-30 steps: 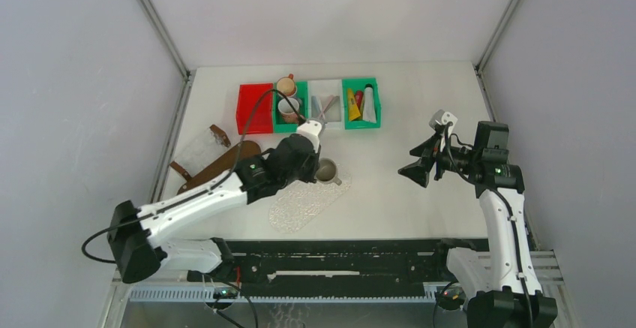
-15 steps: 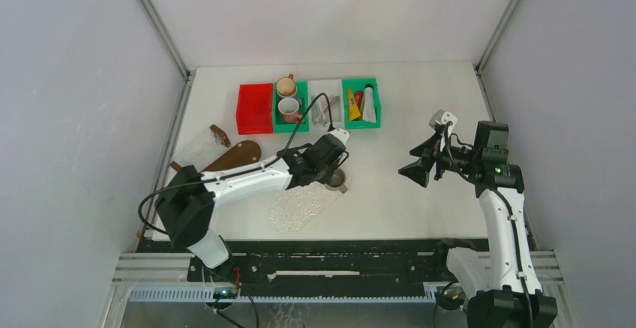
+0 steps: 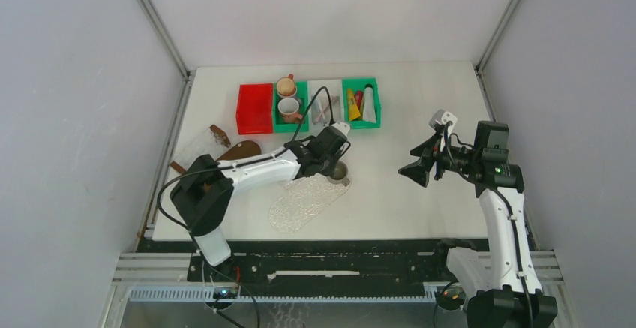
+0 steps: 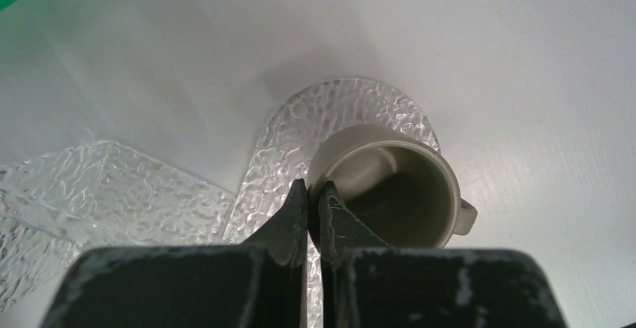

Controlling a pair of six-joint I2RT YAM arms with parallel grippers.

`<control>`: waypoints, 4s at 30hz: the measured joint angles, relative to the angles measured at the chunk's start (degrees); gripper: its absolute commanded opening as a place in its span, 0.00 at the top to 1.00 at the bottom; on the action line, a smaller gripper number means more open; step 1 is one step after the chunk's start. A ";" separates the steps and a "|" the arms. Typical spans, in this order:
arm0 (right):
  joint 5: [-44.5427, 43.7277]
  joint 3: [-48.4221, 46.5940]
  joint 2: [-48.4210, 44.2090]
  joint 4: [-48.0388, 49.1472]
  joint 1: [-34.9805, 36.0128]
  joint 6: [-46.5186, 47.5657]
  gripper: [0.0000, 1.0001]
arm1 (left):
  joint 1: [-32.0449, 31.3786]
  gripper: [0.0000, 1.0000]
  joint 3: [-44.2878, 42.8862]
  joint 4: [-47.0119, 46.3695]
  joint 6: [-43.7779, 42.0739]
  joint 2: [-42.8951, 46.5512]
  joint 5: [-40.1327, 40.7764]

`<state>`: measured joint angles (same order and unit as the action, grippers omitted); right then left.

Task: Prepare toiletry sets of a toothbrush and toothpaste on the tray
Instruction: Place the cup on the tray, then pick up the cup from the storage box.

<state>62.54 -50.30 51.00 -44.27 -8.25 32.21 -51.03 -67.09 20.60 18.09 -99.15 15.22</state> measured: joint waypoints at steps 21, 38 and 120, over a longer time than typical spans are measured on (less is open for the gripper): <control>-0.15 0.00 0.00 0.02 -0.02 0.00 0.20 | 1.36 0.68 0.00 -1.79 1.33 -2.03 -2.36; -0.15 0.00 0.00 0.02 -0.02 0.00 0.20 | 1.38 0.52 4.57 -6.78 -1.25 15.52 0.61; -0.61 0.02 0.85 0.37 0.46 0.00 0.20 | 32.89 0.92 -26.67 8.50 22.53 -18.32 -0.92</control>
<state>61.93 -50.28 51.86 -43.90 -7.79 32.21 -18.13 -93.76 29.10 40.62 -117.47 14.31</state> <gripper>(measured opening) 0.804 0.200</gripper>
